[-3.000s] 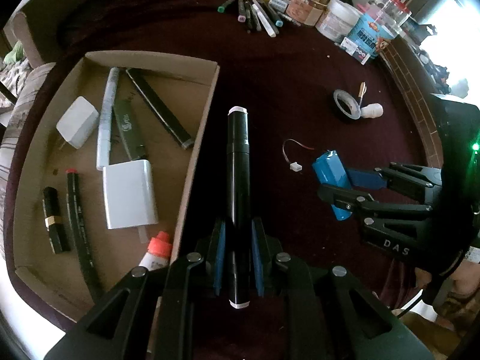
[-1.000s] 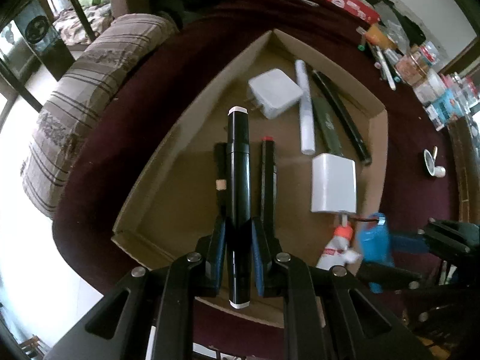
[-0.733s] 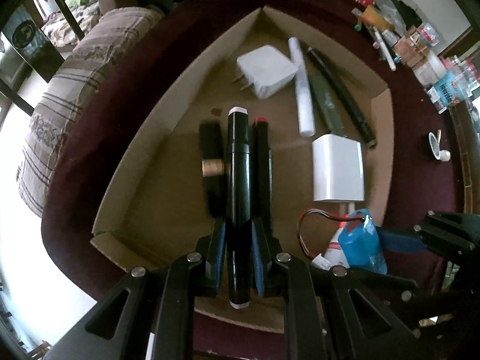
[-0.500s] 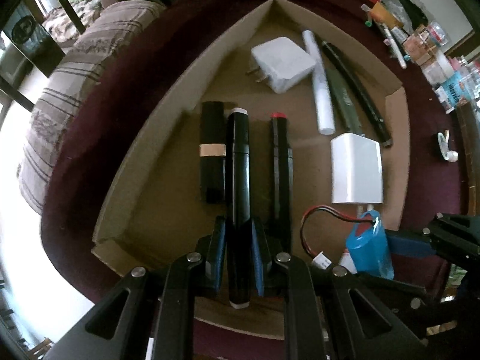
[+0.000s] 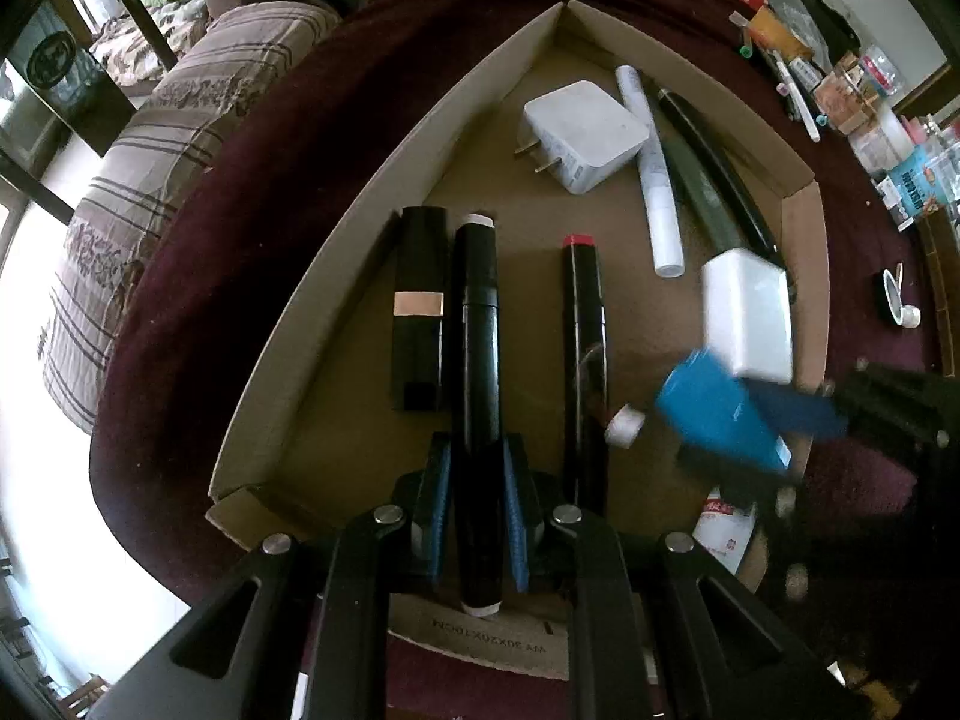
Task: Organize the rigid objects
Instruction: 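Open the left gripper to drop the marker while the right drops the battery pack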
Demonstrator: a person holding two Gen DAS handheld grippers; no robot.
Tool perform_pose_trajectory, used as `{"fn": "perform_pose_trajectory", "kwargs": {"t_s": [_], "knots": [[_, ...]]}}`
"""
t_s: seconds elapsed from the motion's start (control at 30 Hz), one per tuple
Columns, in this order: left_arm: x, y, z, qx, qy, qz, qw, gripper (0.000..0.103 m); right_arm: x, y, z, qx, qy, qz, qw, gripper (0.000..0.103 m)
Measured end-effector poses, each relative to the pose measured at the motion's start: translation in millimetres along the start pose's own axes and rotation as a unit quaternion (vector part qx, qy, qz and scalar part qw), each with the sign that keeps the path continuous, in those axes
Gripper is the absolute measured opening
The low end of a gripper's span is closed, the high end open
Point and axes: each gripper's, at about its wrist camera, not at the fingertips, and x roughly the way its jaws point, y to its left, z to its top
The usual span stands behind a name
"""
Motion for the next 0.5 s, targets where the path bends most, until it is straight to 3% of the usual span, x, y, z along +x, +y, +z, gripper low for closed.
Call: {"fn": "perform_pose_trajectory", "kwargs": {"t_s": [0.07,0.33,0.43,0.5], "knots": [[-0.1,1.3,0.4,-0.001,-0.001,-0.002,1.0000,0.015,0.7,-5.8,1.6,0.000,0.002,-0.021,1.000,0.036],[1.0,0.9,1.6,0.000,-0.001,0.003,1.0000,0.015,6.4,0.2,11.2,-0.021,-0.002,-0.028,0.999,0.036],[1.1,-0.3,0.7,-0.001,-0.002,0.007,1.0000,0.015,10.1,1.7,18.6,-0.035,-0.023,-0.049,0.998,0.037],[1.0,-0.4,-0.1,-0.004,-0.003,0.008,1.0000,0.015,10.8,-0.5,26.5,-0.028,-0.034,-0.039,0.998,0.037]]}}
